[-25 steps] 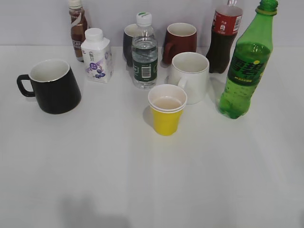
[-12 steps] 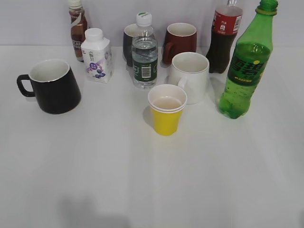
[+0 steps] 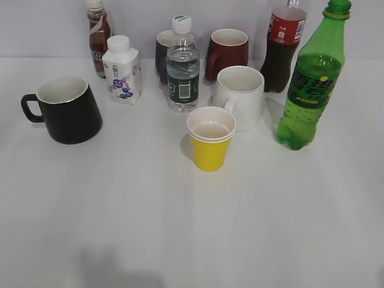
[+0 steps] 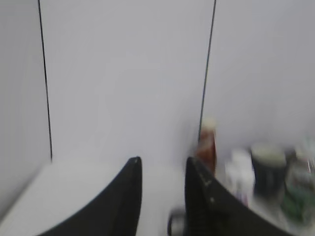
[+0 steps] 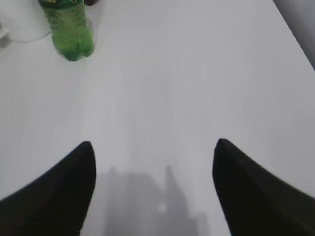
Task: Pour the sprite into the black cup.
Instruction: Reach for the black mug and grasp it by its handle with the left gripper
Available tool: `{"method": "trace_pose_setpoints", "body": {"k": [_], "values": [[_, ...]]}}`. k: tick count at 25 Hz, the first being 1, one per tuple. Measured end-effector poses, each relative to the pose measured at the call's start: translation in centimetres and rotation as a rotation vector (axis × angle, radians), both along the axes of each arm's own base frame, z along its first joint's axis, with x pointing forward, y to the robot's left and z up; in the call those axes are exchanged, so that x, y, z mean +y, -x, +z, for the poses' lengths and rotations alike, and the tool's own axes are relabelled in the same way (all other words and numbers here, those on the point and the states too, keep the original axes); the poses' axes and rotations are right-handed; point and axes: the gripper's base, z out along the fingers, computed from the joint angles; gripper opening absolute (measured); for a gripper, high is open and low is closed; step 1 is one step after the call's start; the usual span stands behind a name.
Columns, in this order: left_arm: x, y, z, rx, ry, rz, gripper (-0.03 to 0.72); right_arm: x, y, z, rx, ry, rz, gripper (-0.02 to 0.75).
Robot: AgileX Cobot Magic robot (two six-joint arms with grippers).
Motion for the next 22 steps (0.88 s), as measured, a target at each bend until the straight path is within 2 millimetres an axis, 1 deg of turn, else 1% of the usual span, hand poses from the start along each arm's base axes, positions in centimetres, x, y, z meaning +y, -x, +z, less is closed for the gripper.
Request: {"method": "trace_pose_setpoints", "body": {"k": [1,4,7,11,12,14,16,18,22], "values": [[0.0,-0.9,0.4,-0.065,0.001,0.000,0.239,0.0,0.0,0.0,0.000,0.000,0.000,0.555],[-0.1,-4.1,0.4,-0.122,0.002,0.000,0.239,0.0,0.0,0.0,0.000,0.000,0.000,0.555],[-0.2,-7.8,-0.6,-0.061,-0.016,0.000,0.239,0.0,0.0,0.0,0.000,0.000,0.000,0.555],[-0.3,-12.0,-2.3,-0.011,-0.020,-0.004,0.239,0.0,0.0,0.0,0.000,0.000,0.000,0.555],[-0.3,-13.0,-3.0,-0.007,-0.021,-0.006,0.239,0.0,0.0,0.0,0.000,0.000,0.000,0.555],[-0.4,-15.4,-5.0,0.053,-0.021,-0.009,0.239,0.0,0.0,0.0,0.000,0.000,0.000,0.555],[-0.4,-17.1,-6.9,0.112,-0.022,-0.011,0.239,0.0,0.0,0.0,0.000,0.000,0.000,0.555],[-0.5,-18.7,-9.2,0.189,-0.024,-0.014,0.241,0.0,0.0,0.0,0.000,0.000,0.000,0.555],[-0.9,-21.3,-13.7,0.301,-0.062,-0.059,0.246,0.0,0.0,0.0,0.000,0.000,0.000,0.555]]}}
